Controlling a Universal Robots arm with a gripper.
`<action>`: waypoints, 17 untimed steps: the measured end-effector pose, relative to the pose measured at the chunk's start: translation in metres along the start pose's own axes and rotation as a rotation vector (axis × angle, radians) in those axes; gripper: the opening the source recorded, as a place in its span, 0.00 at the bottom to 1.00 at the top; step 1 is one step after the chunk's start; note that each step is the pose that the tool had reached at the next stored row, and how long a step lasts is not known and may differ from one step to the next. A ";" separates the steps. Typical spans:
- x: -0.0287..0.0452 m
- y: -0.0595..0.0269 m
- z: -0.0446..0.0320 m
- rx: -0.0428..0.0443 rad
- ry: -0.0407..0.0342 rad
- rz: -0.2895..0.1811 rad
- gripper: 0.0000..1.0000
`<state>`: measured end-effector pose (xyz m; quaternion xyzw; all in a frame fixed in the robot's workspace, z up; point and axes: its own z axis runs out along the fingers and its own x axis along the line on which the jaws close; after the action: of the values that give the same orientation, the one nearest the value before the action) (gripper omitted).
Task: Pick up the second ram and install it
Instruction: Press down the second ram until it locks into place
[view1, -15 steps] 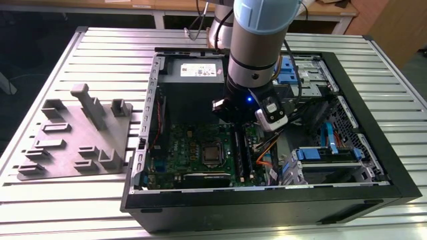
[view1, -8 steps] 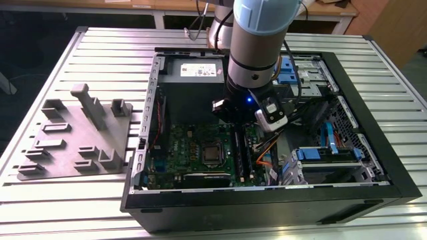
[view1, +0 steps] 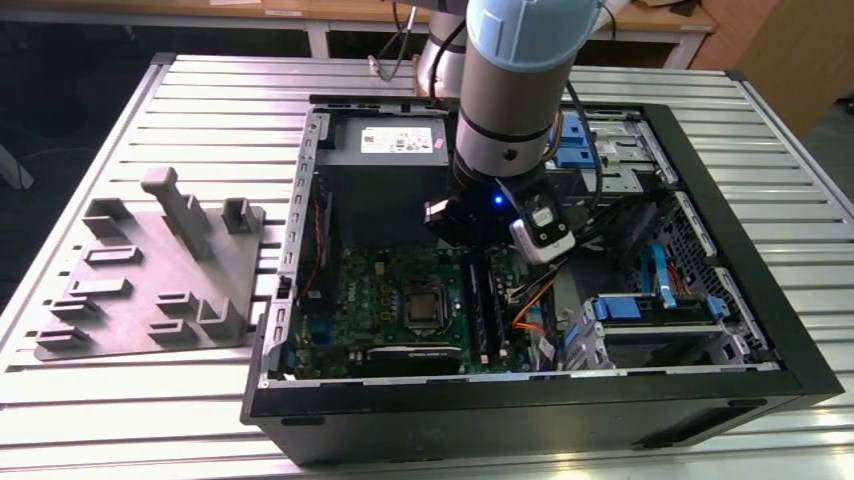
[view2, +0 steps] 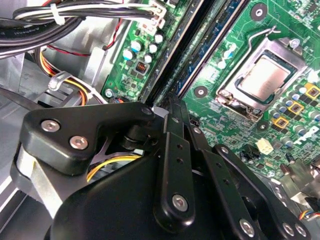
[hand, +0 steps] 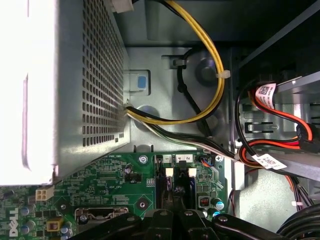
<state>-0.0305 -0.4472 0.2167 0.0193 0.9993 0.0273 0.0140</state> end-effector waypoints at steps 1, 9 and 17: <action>0.0000 0.0000 0.0000 0.0001 0.0000 0.000 0.07; 0.0000 0.0000 0.0002 0.0000 -0.0001 0.000 0.07; 0.0000 0.0000 0.0004 -0.0001 -0.0001 0.000 0.07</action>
<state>-0.0305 -0.4472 0.2163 0.0194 0.9993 0.0273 0.0140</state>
